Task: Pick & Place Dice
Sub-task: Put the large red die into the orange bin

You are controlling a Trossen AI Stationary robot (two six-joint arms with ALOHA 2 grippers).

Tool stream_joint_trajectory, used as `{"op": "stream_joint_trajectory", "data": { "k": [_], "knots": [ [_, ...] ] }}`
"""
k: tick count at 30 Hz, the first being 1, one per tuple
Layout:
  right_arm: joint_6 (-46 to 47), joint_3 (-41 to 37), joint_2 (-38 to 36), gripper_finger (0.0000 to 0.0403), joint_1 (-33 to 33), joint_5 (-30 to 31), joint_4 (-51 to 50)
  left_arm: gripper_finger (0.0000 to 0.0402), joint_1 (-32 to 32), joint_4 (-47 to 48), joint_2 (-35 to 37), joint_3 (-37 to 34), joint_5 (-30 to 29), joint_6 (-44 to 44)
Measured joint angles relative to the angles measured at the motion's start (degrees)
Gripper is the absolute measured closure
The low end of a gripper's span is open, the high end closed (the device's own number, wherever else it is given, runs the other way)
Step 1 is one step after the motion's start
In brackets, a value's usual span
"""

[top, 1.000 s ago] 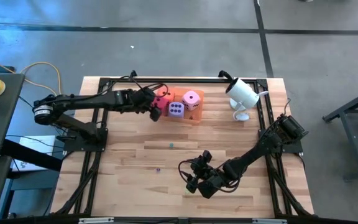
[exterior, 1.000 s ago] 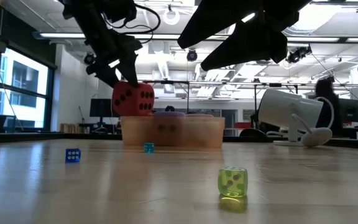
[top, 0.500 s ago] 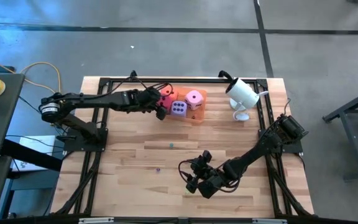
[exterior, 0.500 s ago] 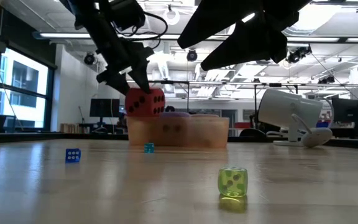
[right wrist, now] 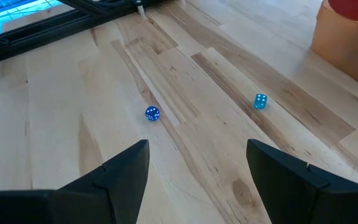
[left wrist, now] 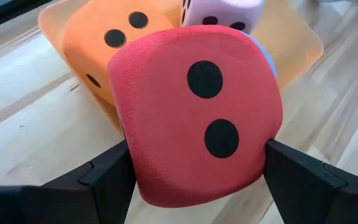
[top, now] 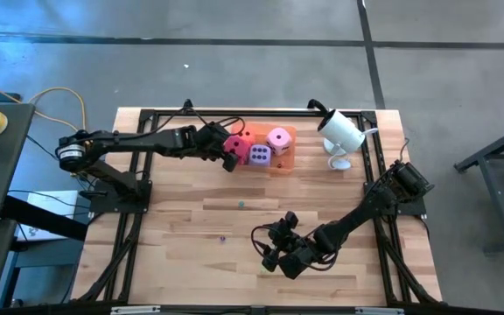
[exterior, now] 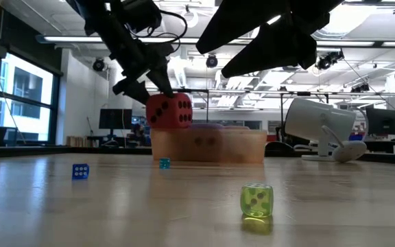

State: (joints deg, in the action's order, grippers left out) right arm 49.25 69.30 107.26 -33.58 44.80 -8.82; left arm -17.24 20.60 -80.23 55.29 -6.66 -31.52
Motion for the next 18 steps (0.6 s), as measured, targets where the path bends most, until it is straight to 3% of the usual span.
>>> {"op": "stream_joint_trajectory", "data": {
  "k": [7, 18],
  "knots": [
    [0.25, 0.00, 0.00, 0.0145, 0.00, 0.00, 0.02, 0.0109, -1.21, -0.50, -1.67, 0.00, -4.62, 0.61],
    [0.20, 0.00, 0.00, 0.0145, 0.00, 0.00, 0.00, 0.0109, -1.30, -0.92, -8.44, 0.00, -3.89, 1.31]
  ]
}}
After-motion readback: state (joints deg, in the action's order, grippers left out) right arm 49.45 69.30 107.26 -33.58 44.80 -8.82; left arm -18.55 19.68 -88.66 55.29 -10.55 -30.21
